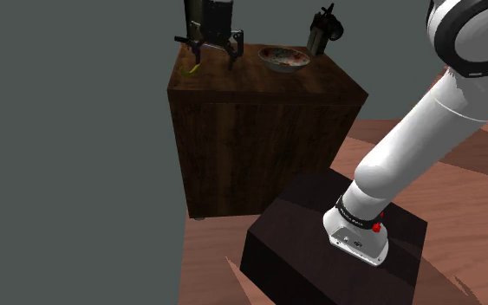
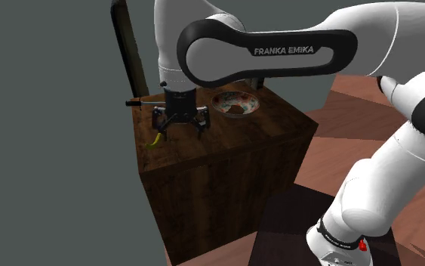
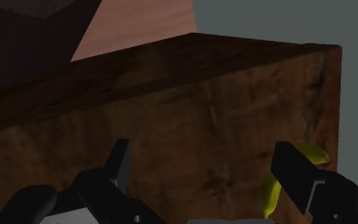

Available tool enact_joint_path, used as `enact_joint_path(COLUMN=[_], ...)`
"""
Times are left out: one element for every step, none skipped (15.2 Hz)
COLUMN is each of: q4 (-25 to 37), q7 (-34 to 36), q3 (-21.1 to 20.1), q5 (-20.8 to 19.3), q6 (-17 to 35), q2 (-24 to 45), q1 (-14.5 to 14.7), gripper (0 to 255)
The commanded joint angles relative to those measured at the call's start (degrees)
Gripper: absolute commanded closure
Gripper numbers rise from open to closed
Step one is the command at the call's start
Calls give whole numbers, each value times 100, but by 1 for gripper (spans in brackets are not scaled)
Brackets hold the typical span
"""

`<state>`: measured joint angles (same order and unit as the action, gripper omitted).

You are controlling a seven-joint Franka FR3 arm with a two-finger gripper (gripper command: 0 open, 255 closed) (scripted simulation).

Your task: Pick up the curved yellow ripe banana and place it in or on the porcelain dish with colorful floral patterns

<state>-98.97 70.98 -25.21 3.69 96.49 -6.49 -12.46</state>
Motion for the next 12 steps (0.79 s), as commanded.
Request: enact_joint_path(q4=[560,852,1152,1462,1782,2112,2455,2571,2457,2347,2240,2137], q7=[799,1148,1486,1814,2129,2433,2724,2815,2810,2806,2803,2800], q3=[-112,-132,-135,-126,-105,-73,-29,-2,7,10,11,12], q5=[-205,-314,-422,-526,-625,-718,-802,-826,-812,-802,-793,-785], q6=[-82,-140,-208,-284,-369,-462,-565,-600,-510,-422,-335,-249], q2=[552,826,1099,1371,1642,1911,2179,2267,2241,2217,2197,2178], q1=[-23,-13,12,44,86,133,188,214,208,197,187,177], gripper=[0,0,0,0,0,0,0,0,0,0,0,0])
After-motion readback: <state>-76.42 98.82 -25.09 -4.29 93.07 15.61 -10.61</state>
